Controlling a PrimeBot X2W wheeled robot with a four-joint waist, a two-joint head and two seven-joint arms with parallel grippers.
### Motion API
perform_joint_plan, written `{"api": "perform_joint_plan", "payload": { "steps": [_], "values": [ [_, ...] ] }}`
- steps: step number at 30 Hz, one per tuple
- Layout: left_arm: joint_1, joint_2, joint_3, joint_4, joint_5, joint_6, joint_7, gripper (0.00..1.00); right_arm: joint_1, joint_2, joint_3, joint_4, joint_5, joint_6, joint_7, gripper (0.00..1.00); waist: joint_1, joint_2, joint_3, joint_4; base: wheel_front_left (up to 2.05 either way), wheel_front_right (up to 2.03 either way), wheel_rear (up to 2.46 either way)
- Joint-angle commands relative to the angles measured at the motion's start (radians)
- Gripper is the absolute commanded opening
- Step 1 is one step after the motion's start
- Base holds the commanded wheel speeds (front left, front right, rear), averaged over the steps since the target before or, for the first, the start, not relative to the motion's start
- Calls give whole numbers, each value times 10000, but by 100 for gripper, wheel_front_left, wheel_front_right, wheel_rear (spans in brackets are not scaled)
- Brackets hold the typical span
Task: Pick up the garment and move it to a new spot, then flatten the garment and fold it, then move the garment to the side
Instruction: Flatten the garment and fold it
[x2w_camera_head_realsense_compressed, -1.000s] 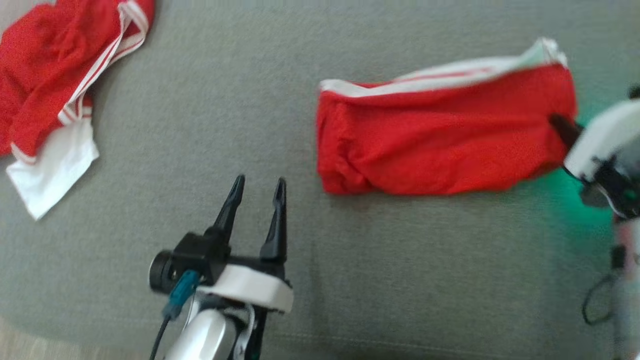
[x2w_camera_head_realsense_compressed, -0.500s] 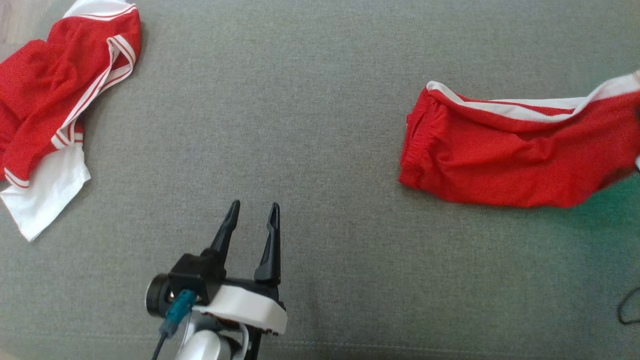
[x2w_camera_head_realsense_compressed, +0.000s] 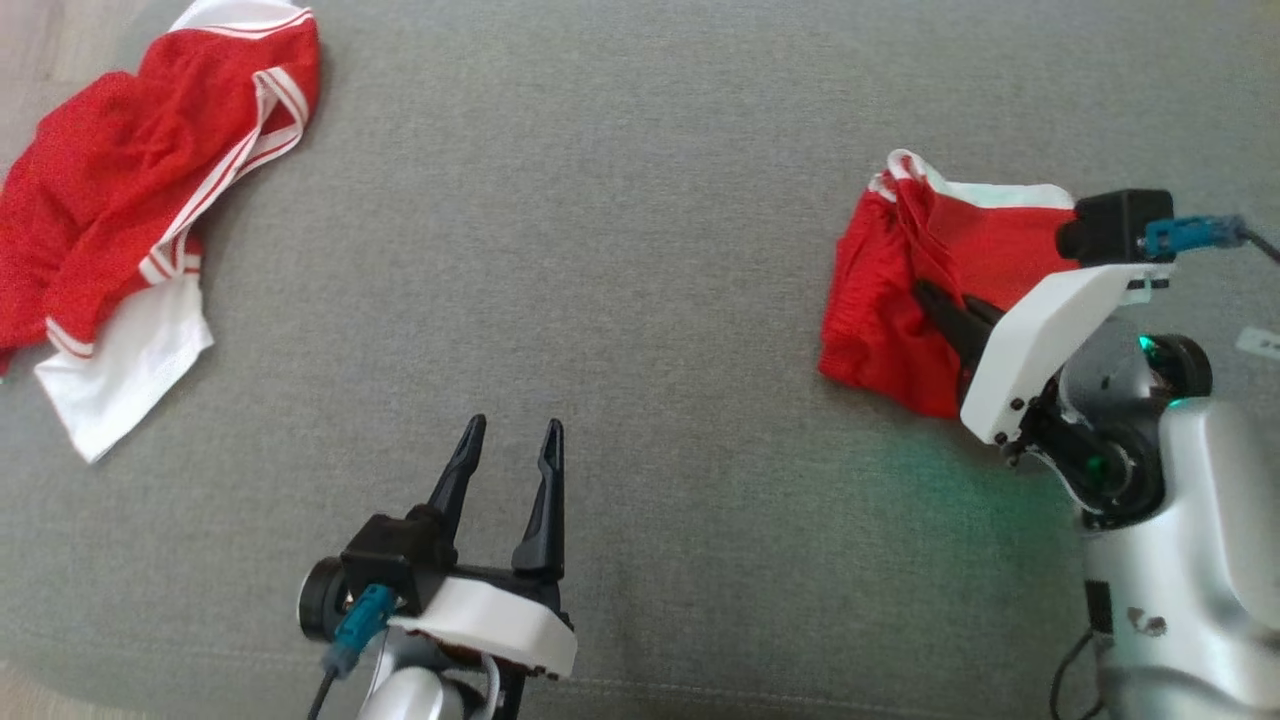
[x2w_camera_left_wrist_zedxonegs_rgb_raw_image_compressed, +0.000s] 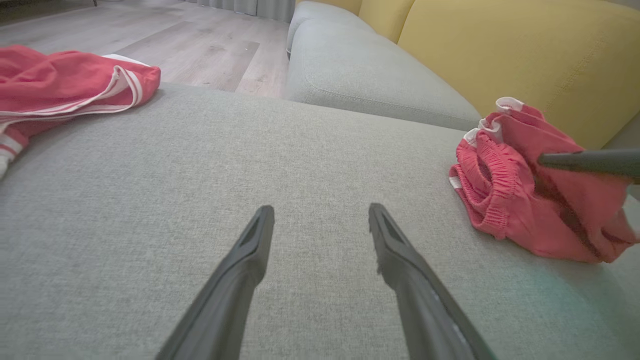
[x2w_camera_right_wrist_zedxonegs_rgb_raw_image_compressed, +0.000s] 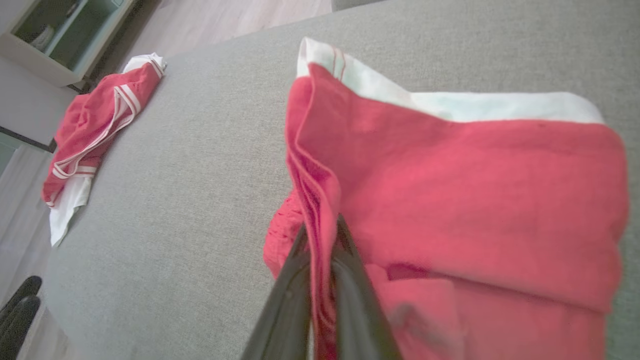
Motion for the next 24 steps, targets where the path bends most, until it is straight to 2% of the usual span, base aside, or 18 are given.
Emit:
{"api": "perform_joint_plan", "payload": {
  "steps": [1, 10, 11, 12, 13, 14, 19, 24],
  "values": [
    [-299, -57, 241, -261, 4, 12, -122, 100, -369, 112, 176, -292, -42, 75, -135, 0, 0, -1, -12, 83, 0, 0, 0],
    [-111, -64, 165, -99, -112, 102, -122, 100, -910, 204, 763, 1086, 229, 75, -1399, 0, 0, -1, -255, 262, 0, 0, 0],
    [-100, -64, 141, -83, -126, 109, -122, 100, -928, 204, 883, 1196, 321, 75, -1556, 15, 0, -1, -303, 249, 0, 0, 0],
    [-99, -64, 115, -71, -144, 114, -122, 100, -931, 205, 1032, 1309, 491, 75, -1695, 39, 0, -1, -356, 230, 0, 0, 0],
    [-99, -65, 92, -55, -161, 120, -122, 100, -927, 205, 1190, 1413, 632, 75, -1841, 73, 0, -1, -419, 209, 0, 0, 0],
    [-97, -65, 73, -40, -181, 126, -122, 100, -915, 206, 1365, 1493, 757, 75, -2007, 100, 0, -1, -485, 190, 0, 0, 0],
    [-15, -65, 59, 38, -270, 152, -122, 100, -681, 206, 2134, 1918, 2239, 75, -2858, 100, 0, -1, -914, 102, 0, 0, 0],
    [190, -65, 69, 92, -392, 183, -122, 100, -355, 207, 2783, 2429, 2601, 75, -3613, 100, 0, -1, -1410, 49, 0, 0, 0]
  ]
}}
